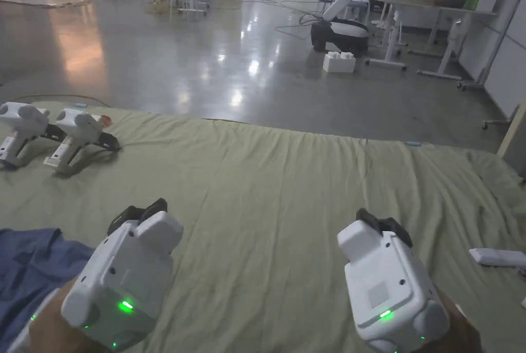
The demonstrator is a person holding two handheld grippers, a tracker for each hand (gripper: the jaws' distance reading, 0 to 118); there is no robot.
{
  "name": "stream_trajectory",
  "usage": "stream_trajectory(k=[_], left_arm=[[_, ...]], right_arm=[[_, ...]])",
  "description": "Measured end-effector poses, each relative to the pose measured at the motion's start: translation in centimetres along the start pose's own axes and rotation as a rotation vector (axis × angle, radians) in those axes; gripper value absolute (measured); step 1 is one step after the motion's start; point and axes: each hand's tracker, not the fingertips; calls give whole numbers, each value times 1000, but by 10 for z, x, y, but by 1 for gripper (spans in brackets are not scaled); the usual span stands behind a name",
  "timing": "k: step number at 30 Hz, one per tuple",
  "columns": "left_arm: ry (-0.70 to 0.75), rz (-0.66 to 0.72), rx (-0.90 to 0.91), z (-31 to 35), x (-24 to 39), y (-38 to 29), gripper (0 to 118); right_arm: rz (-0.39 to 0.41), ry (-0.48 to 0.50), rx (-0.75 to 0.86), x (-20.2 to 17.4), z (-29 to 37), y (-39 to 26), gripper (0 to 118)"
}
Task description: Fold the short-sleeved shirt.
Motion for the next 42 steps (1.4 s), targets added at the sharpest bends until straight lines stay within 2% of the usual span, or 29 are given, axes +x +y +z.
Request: stream_trajectory(k=[1,2,3,5,7,8,9,11,13,15,17,19,20,22,27,30,35,42], left_arm=[[10,-96,-2,2,2,1,0],[23,-174,3,4,3,2,0],[40,-247,16,5,5,-1,0],[59,-344,31,6,8,-5,0],[61,-304,21,6,2,-5,0],[71,-204,7,8,-2,-2,0],[64,-68,-10,8,-7,1,0],[31,209,-46,4,-22,2,0],[-1,550,-83,5,-35,2,0],[-33,828,-66,8,-46,-2,0],[-44,1048,-34,10,-48,-10,0],[-62,1195,7,4,-47,-29,0],[-44,1204,28,5,-47,-30,0],[-30,1168,22,5,-44,-27,0],[-22,1064,14,12,-53,-32,0],[-5,999,-27,18,-64,-47,0],[28,985,-177,30,-99,-110,0],[31,1007,-530,38,-149,-243,0]], right_arm=[[136,-19,-12,-7,0,-1,0],[236,-50,0,-12,0,-3,0],[283,-44,4,-14,1,-5,0],[186,-7,6,-9,-2,-11,0],[82,-21,-30,-5,-2,-11,0],[17,-33,-42,-1,-4,-14,0],[-111,-11,-48,5,-4,-15,0],[-429,40,-80,17,-3,-17,0],[-742,53,-111,28,1,-24,0],[-897,43,-114,27,4,-28,0],[-1014,17,-111,23,8,-30,0],[-1119,-4,-124,22,12,-32,0],[-1163,-28,-128,19,10,-33,0],[-1177,-50,-132,21,13,-31,0],[-1084,-34,-108,20,12,-19,0],[-1065,-34,-100,19,11,-13,0],[-1062,9,-96,11,9,-3,0],[-1026,102,-117,-18,0,10,0]])
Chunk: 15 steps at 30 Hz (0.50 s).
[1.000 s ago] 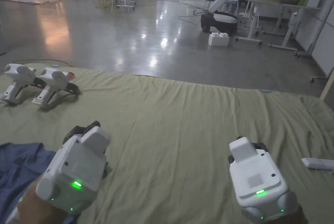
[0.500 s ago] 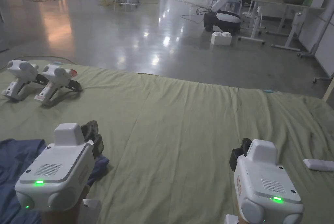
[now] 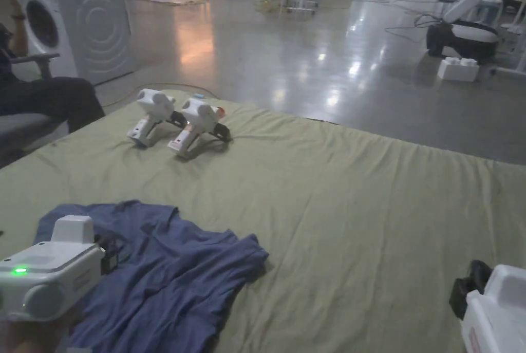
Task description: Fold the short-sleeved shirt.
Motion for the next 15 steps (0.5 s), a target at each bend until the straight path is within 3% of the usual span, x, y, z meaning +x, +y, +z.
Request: stream_trajectory(k=[5,11,14,15], left_arm=[[-27,2,-222,-36,-51,-24,2],[-186,14,-363,-75,-39,-36,41],[-211,0,-364,-92,-13,-37,89],[-212,-6,-383,-104,-7,-38,89]], right_arm=[[24,33,-46,-18,-9,-11,0],[49,50,-94,-36,-17,-22,0],[68,53,-108,-41,-18,-25,0],[77,54,-112,-43,-19,-26,0]])
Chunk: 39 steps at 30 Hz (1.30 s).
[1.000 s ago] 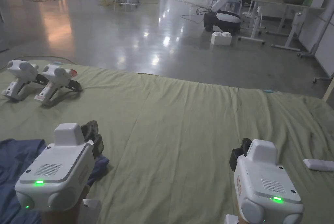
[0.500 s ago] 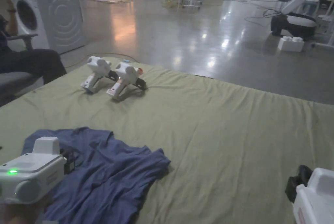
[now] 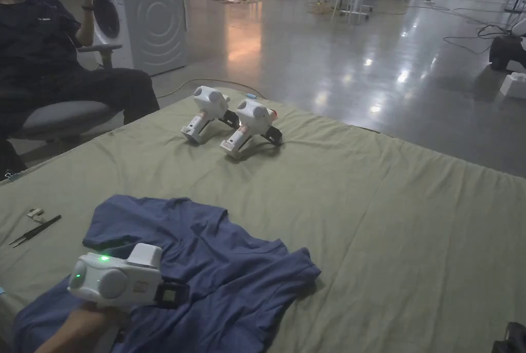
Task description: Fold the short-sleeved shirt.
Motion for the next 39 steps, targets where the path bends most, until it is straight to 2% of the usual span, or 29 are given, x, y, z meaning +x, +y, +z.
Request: stream_trajectory(k=[3,8,9,11,12,13,16,17,20,25,30,33,39], left_arm=[[-4,-22,-34,-27,13,5,102],[126,-136,-113,-56,36,6,101],[126,-131,-103,-53,40,6,97],[132,-111,-85,-46,43,8,75],[133,-105,-54,-42,44,8,48],[132,-121,-38,-37,47,5,32],[161,-189,-30,-43,45,-5,4],[160,-187,-20,-45,41,-8,2],[115,-104,15,-41,29,-7,0],[90,-88,118,-18,24,-6,0],[69,-84,251,26,24,5,0],[42,-21,361,66,28,20,0],[8,-110,531,130,68,62,0]], right_arm=[[20,-4,-11,-2,0,-2,0],[35,-18,-31,-1,-3,-4,0],[35,-19,-33,-1,-3,-4,0],[36,-18,-38,-2,-3,-5,0],[36,-17,-40,-3,-2,-6,0],[37,-17,-41,-5,-2,-7,0],[38,-8,-50,-10,-3,-11,0],[39,-6,-55,-12,-3,-11,0],[40,-2,-63,-16,-1,-14,0],[41,9,-55,-17,5,-14,0],[20,14,-39,-11,9,-9,0],[6,17,-23,-6,13,-5,0],[-26,16,15,11,26,4,0]])
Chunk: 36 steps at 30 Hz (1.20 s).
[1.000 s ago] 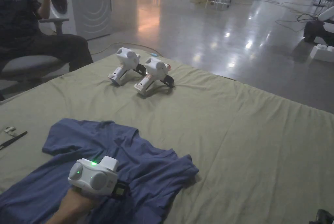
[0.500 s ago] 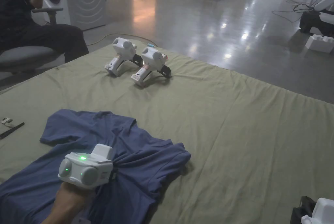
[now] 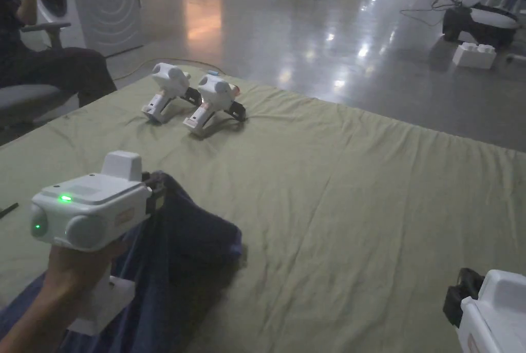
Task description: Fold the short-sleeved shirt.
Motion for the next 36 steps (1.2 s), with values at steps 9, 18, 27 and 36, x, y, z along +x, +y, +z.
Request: stream_trajectory(k=[9,18,27,36], left_arm=[[-226,-122,171,45,136,90,0],[-506,-201,168,36,307,86,0],[-728,-300,-75,16,446,-24,0],[-726,-300,-206,9,458,-101,77]], right_arm=[[-67,-37,65,52,26,7,0],[-130,-136,96,129,58,-9,0],[-180,-273,67,198,91,-37,0],[-191,-295,7,213,95,-54,0]])
